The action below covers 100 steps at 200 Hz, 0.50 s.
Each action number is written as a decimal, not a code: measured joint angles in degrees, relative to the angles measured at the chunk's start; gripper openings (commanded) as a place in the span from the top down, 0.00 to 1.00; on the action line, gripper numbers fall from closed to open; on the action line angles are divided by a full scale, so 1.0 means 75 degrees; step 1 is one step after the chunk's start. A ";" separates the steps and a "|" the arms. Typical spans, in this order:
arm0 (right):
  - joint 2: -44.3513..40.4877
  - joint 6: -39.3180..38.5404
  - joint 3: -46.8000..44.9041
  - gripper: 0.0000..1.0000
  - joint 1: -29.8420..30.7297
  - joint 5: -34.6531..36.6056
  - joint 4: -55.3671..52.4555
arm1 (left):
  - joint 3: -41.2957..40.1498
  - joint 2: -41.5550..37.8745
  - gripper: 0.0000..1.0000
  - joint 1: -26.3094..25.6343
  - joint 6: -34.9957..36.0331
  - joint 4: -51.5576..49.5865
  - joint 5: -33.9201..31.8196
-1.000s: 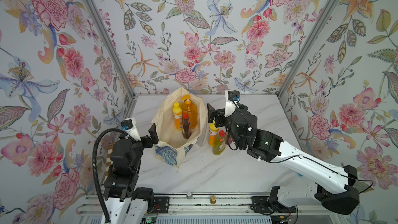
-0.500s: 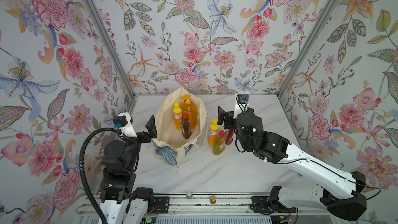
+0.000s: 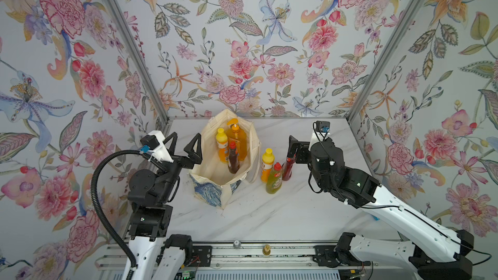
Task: Pack dish soap into the shopping bag
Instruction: Pick up the bottle of dish soap at the center of the board.
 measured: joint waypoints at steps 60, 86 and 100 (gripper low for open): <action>0.0230 0.0175 0.0003 0.01 -0.0251 -0.0251 -0.0481 | -0.0032 0.0586 0.01 -0.1070 -0.0335 0.1244 0.0455; 0.0230 0.0265 0.0003 0.01 -0.0385 -0.0361 -0.0577 | -0.0017 0.0953 0.01 -0.1874 -0.0090 0.1405 0.0280; 0.0230 0.0323 0.0003 0.01 -0.0446 -0.0396 -0.0624 | 0.0020 0.1207 0.00 -0.2218 0.0064 0.1428 0.0172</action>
